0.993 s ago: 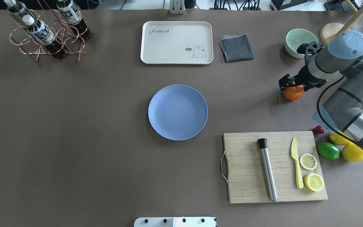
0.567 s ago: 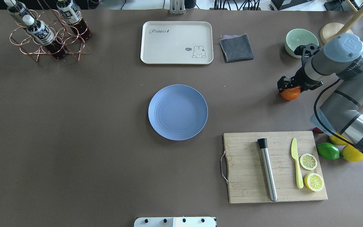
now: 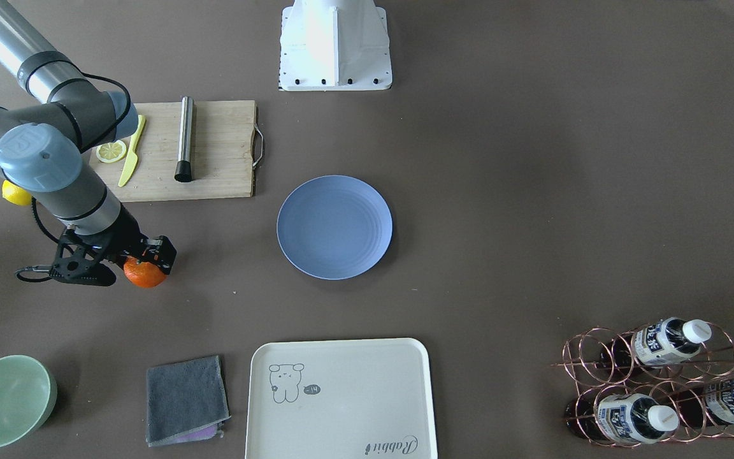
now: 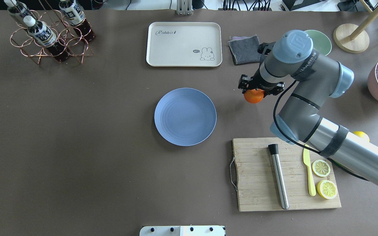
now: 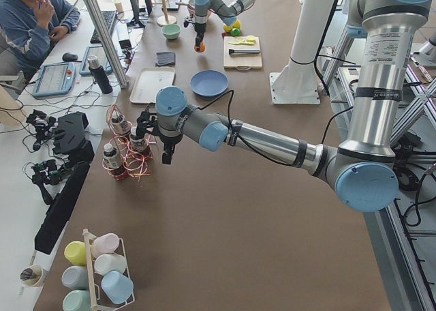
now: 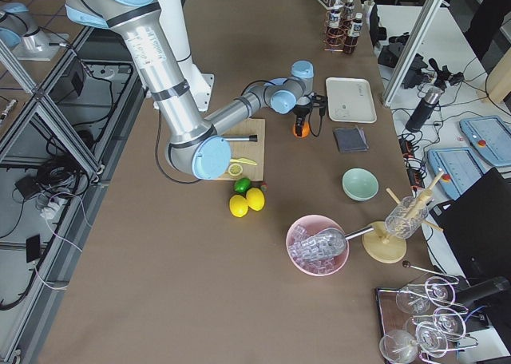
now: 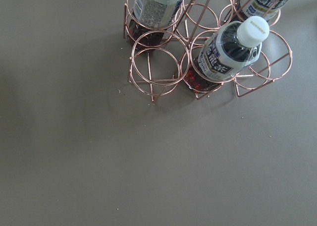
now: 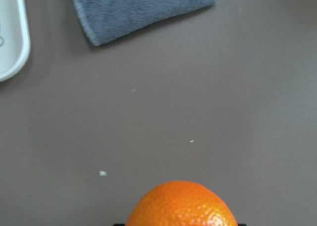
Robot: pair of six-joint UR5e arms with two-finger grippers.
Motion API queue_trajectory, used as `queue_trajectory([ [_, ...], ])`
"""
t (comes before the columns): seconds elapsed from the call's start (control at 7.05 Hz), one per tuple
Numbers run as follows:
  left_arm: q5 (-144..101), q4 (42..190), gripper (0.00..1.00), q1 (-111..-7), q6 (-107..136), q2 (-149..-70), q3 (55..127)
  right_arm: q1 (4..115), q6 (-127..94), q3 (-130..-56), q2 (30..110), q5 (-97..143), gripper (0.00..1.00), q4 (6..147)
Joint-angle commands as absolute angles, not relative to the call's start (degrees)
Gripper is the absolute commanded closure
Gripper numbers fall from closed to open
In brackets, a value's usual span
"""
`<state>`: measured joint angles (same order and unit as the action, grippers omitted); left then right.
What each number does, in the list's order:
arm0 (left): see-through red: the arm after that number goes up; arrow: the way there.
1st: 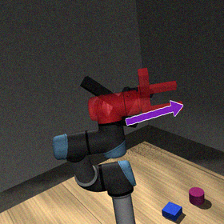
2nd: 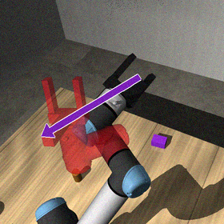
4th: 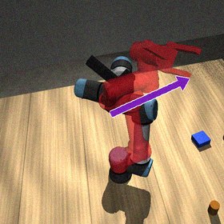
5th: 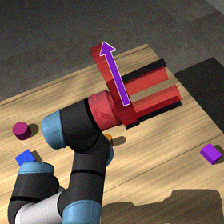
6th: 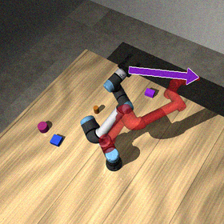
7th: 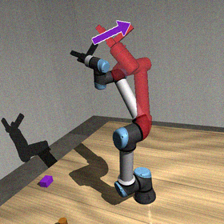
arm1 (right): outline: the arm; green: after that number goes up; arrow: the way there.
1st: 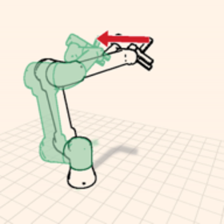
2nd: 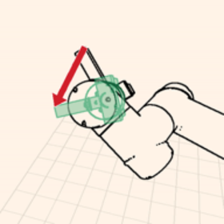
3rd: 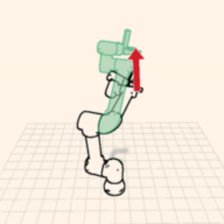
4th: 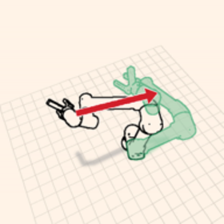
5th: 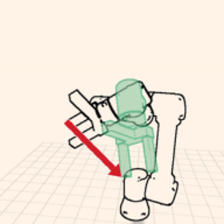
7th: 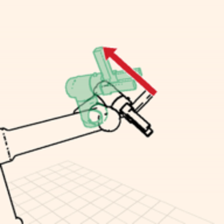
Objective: Pick orange to plate
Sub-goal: 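Carry the orange with the right gripper over the blue plate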
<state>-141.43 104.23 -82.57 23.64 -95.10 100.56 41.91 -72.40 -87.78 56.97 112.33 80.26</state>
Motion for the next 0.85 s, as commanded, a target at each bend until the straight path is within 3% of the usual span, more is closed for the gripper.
queue_trajectory([
  [0.0, -141.6, 104.2, 0.02, -82.6, 23.6, -94.9, 100.6, 35.0, -82.1, -85.9, 46.1, 107.3, 1.00, 87.6],
  [0.43, -141.7, 104.3, 0.02, -82.7, 23.6, -94.3, 100.7, 29.2, -86.1, -79.7, 40.7, 102.5, 1.00, 87.2],
  [0.71, -141.7, 104.2, 0.02, -82.7, 23.6, -93.8, 101.6, 28.0, -86.1, -79.5, 40.7, 102.5, 1.00, 86.9],
])
